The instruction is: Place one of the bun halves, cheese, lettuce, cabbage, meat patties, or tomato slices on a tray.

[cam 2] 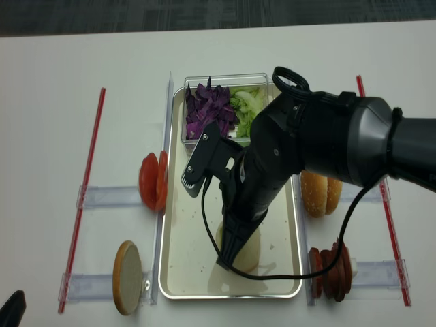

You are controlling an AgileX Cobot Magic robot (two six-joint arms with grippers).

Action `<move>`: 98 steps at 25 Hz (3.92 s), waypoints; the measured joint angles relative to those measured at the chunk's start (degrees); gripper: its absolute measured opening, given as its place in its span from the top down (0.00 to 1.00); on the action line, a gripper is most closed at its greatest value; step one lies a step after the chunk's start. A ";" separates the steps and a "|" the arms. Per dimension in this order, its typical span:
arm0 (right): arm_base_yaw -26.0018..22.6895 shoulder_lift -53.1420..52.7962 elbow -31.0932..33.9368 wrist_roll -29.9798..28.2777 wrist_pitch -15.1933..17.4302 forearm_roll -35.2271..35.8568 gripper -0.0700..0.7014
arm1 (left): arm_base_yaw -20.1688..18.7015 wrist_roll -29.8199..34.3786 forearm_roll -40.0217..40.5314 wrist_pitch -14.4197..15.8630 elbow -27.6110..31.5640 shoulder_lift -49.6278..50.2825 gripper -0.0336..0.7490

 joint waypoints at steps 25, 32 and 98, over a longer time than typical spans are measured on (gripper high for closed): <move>0.00 3.51 0.00 1.25 3.61 -0.50 0.87 | 0.00 0.00 0.00 0.00 0.00 0.00 0.61; 0.00 3.51 0.00 1.62 3.82 -0.71 0.87 | 0.00 0.00 0.00 0.00 0.00 0.00 0.61; -16.69 -5.00 -2.44 5.75 -7.45 -3.46 0.50 | 0.00 0.00 0.00 0.00 0.00 0.00 0.61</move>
